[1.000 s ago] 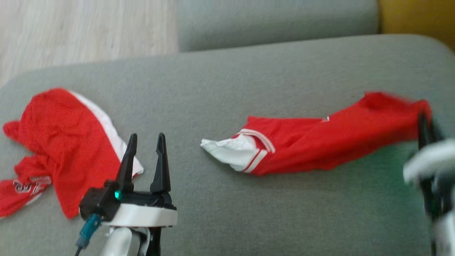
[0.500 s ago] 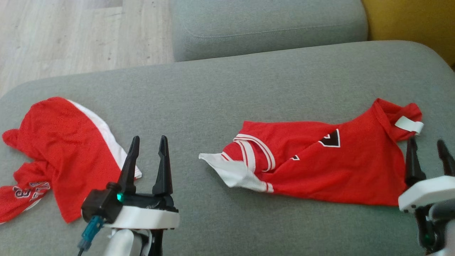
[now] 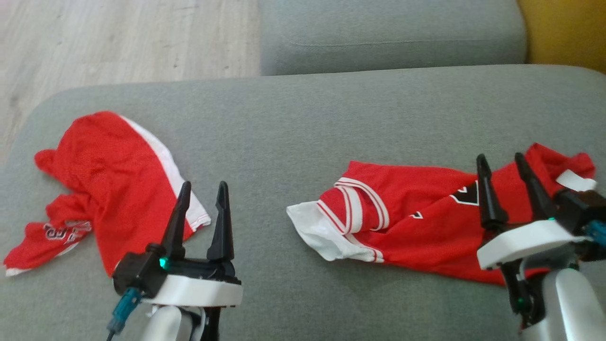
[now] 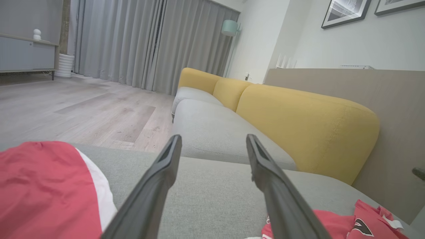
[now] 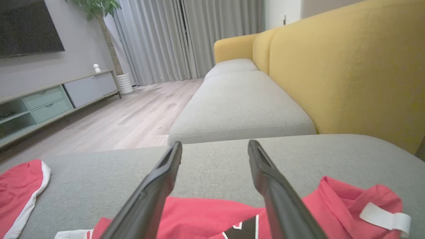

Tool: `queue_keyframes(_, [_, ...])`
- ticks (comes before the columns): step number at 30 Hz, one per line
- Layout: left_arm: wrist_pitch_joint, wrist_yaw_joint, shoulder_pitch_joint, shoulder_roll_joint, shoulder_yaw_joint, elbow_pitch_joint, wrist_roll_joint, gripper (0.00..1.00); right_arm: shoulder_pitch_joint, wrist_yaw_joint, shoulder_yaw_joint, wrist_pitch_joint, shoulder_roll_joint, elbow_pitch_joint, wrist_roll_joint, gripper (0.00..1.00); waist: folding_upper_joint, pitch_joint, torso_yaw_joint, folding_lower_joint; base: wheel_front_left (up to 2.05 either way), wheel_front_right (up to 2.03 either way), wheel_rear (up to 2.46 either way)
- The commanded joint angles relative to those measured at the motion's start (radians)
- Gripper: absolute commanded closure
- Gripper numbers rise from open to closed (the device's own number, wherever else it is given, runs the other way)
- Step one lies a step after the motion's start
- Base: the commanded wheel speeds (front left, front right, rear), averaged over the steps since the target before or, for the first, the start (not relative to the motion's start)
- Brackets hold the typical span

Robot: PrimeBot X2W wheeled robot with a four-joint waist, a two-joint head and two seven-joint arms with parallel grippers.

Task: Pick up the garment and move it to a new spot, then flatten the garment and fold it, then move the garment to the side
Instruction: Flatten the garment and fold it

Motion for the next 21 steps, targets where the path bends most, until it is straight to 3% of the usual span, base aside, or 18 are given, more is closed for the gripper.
queue_keyframes(1, [-0.005, 0.001, -0.034, 0.003, 0.020, -0.037, 0.008, 0.00, -0.036, -0.001, 0.039, -0.017, -0.010, -0.020, 0.009, 0.00, -0.0001, 0.013, 0.027, 0.0000, 0.00, 0.00, 0.00])
queue_keyframes(12, [-0.005, 0.001, -0.056, 0.003, -0.005, -0.033, -0.001, 0.00, -0.110, -0.001, 0.206, 0.078, -0.030, 0.149, -0.005, 0.00, -0.0001, 0.071, 0.118, 0.0000, 0.00, 0.00, 0.00])
queue_keyframes(21, [-0.005, 0.004, -0.077, 0.003, -0.033, -0.028, -0.012, 0.00, -0.195, -0.001, 0.268, 0.123, -0.051, 0.346, -0.010, 0.00, -0.0001, 0.105, 0.170, 0.0000, 0.00, 0.00, 0.00])
